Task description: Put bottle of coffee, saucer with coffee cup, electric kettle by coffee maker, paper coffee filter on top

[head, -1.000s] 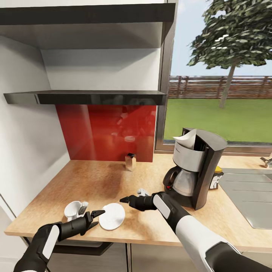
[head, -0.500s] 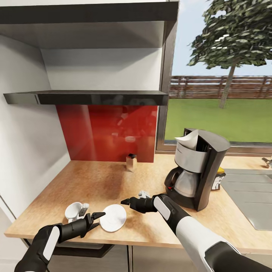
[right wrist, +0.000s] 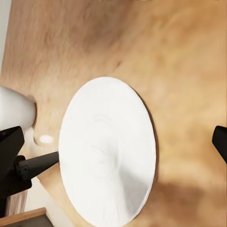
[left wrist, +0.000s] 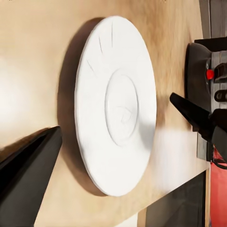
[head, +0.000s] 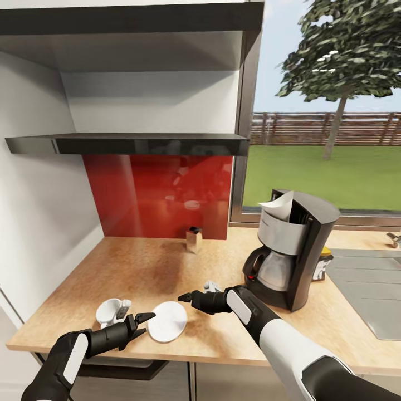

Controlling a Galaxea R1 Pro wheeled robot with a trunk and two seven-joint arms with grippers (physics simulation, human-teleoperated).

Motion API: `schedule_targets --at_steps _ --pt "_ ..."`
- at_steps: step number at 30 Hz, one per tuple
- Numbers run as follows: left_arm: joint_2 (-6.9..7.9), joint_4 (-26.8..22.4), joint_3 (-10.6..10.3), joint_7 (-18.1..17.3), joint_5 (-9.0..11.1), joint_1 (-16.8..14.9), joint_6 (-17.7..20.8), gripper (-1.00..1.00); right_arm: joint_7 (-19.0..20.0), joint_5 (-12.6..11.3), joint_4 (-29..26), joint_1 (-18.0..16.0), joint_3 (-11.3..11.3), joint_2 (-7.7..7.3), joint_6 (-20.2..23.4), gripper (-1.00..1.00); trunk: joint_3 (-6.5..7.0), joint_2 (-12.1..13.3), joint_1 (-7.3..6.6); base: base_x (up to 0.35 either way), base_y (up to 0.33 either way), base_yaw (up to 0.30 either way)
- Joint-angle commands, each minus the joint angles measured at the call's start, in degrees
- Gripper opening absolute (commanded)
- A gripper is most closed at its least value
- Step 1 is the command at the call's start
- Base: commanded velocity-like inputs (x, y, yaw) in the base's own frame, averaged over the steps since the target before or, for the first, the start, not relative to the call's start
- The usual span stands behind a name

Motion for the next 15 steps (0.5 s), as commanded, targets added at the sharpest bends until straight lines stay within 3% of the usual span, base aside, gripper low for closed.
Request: schedule_targets --at_steps 1,15 --pt "-0.01 0.01 0.12 -0.3 -0.81 -0.05 -0.1 1.0 0.2 0.19 0.04 -0.09 0.07 0.0 0.09 1.0 -0.14 -0.13 0.05 0.037 0.063 0.0" --pt "-0.06 0.03 0.12 -0.3 -0.71 -0.05 -0.1 1.0 0.28 0.19 0.02 -0.06 0.07 0.0 0.17 1.0 -0.14 -0.13 0.05 0.029 0.048 0.0"
